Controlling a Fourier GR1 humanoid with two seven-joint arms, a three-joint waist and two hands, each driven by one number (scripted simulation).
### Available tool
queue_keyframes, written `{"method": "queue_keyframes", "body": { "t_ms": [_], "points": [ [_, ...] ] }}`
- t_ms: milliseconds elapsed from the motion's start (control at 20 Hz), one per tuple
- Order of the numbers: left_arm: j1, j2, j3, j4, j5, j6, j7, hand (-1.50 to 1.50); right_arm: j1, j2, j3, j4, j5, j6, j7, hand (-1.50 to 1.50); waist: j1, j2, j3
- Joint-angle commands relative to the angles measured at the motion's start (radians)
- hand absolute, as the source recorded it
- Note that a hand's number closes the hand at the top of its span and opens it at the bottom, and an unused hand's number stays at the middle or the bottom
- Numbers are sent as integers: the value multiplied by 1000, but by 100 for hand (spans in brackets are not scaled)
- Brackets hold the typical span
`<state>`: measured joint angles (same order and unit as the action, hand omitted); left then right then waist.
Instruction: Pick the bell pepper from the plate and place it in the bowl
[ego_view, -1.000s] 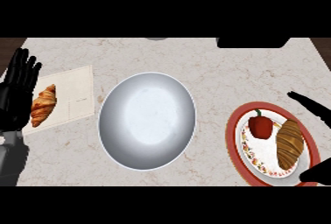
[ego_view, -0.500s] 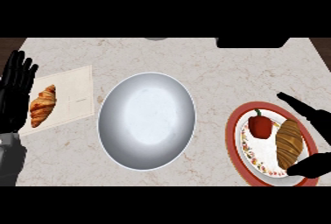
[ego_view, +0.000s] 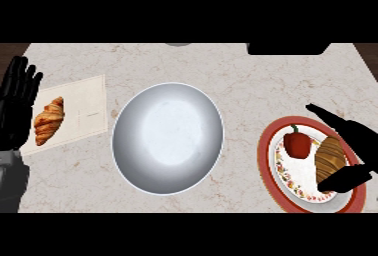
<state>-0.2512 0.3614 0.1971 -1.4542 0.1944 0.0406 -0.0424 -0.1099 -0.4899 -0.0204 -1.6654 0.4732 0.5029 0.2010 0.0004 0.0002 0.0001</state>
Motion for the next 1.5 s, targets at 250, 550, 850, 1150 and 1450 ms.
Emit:
{"method": "queue_keyframes", "body": {
  "t_ms": [250,550,850,1150,1450],
  "points": [
    [19,-21,23,-30,-29,-12,17,0,13,88,11,75,114,-31,-38,-150,-1,0,0],
    [28,-53,-3,-114,-56,16,67,0,-55,129,28,171,176,-30,9,-150,2,-1,0],
    [36,-23,39,-98,-24,-36,59,0,-86,130,16,314,240,-185,-206,150,7,0,0],
    [88,-43,50,-81,-32,-63,11,0,-85,104,-27,265,251,-181,-228,150,2,-1,0],
    [2,-56,32,-84,-56,-16,72,0,-103,-73,-51,408,322,-163,-404,150,4,2,1]
  ]
}}
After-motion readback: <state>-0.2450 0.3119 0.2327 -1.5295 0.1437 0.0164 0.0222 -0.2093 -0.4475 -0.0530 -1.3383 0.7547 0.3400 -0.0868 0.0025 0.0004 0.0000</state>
